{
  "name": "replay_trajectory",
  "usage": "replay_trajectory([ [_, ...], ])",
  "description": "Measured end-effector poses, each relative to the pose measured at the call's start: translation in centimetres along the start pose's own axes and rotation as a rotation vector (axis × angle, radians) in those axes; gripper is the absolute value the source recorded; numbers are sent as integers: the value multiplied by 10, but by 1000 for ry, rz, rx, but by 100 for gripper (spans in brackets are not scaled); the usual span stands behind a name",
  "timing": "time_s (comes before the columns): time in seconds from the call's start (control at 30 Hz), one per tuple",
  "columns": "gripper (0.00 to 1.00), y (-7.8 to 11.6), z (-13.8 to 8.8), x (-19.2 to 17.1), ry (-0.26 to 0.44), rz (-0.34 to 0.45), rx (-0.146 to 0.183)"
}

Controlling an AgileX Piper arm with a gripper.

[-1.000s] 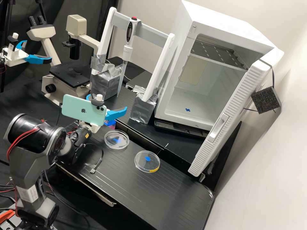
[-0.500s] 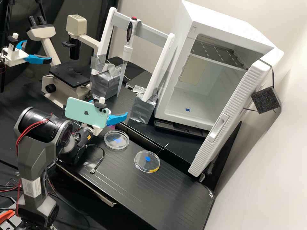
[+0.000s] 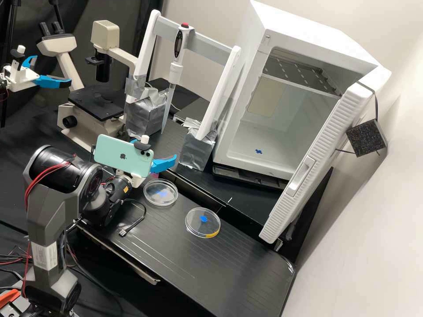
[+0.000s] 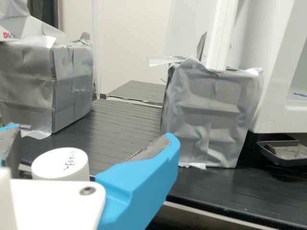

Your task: Open the bottle

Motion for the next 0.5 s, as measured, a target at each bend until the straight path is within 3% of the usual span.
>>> replay_trajectory([
  [0.5, 0, -1, 1, 1, 13, 17, -1],
])
